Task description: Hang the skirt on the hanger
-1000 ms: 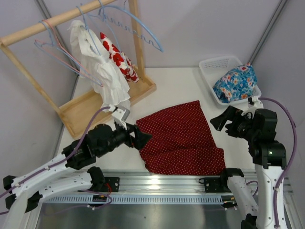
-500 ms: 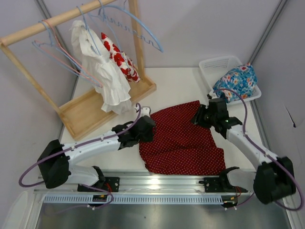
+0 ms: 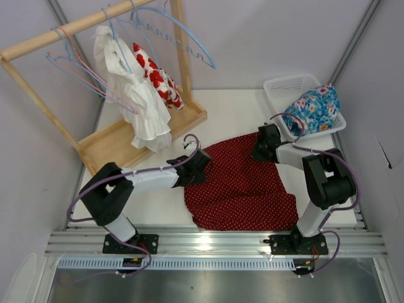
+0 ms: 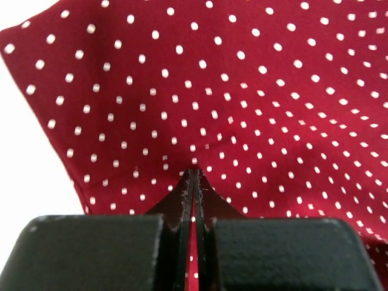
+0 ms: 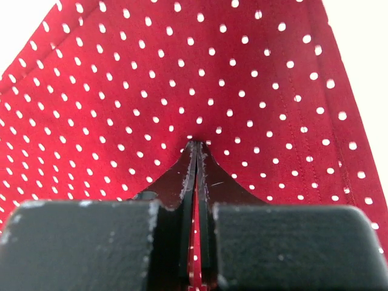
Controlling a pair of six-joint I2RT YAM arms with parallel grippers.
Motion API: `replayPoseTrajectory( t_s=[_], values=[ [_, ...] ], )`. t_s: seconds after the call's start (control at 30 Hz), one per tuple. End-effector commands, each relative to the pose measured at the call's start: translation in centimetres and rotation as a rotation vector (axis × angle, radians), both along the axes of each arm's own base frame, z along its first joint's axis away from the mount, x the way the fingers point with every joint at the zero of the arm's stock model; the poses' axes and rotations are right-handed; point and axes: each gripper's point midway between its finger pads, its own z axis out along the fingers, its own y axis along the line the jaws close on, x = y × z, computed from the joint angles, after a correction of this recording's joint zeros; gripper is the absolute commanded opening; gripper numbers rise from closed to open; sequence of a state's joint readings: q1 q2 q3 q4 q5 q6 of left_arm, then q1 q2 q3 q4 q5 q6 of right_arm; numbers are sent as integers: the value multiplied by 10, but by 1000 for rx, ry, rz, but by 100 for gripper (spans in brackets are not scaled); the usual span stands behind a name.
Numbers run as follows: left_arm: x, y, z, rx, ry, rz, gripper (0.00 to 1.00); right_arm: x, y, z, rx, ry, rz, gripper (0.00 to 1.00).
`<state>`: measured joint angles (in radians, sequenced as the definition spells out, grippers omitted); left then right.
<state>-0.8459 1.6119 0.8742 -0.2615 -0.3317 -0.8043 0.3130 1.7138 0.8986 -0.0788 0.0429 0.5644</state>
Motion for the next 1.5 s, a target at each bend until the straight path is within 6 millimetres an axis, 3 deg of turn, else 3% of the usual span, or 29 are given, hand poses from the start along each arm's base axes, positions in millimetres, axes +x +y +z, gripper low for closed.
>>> replayPoseTrajectory(
  t_s=[0.0,0.27,0.4,0.53,0.6,0.67,0.7,0.73,0.77,0.83,0.87,0.93,0.97,1.03,1.2,1.33,1.4,1.47],
  values=[
    [29,-20,16,-87,-57,26,2,32,1,5,-34,-59,-17,0],
    [76,-18,8,-93,-40,20,2,81,-21,3,-34,-88,-77,0],
    [109,-32,20,-85,-81,-24,2,108,-34,16,-33,-130,-101,0],
    [139,-40,40,-52,-124,-37,2,134,-38,41,-10,-183,-101,0],
    [148,-45,52,-53,-137,-68,2,134,-33,53,12,-189,-68,0],
    [145,-46,62,-53,-141,-101,3,131,-24,80,32,-232,-5,0],
    [139,-49,68,-68,-139,-141,4,127,-16,91,49,-247,33,0],
    [133,-49,90,-99,-172,-161,5,123,-12,101,43,-264,67,1],
    [129,-48,101,-113,-186,-174,10,115,-9,120,46,-286,87,2],
    [109,-49,119,-125,-211,-222,17,100,1,138,66,-300,137,6],
    [92,-42,129,-126,-222,-240,27,87,2,153,77,-327,151,8],
    [66,-49,146,-113,-257,-295,37,67,6,160,98,-323,178,19],
    [47,-42,145,-88,-242,-308,47,49,4,163,112,-321,178,23],
    [18,-48,147,-72,-234,-340,55,24,1,157,123,-278,184,36],
    [-61,-30,109,-128,-84,-318,59,-48,-30,141,96,-204,77,55],
    [-97,-23,110,-262,-71,-290,69,-92,-63,140,55,-195,-55,76],
    [-116,-21,107,-326,-81,-294,73,-104,-73,142,69,-208,-106,82],
    [-118,-20,106,-359,-111,-271,77,-120,-79,140,71,-224,-133,86]
  ],
)
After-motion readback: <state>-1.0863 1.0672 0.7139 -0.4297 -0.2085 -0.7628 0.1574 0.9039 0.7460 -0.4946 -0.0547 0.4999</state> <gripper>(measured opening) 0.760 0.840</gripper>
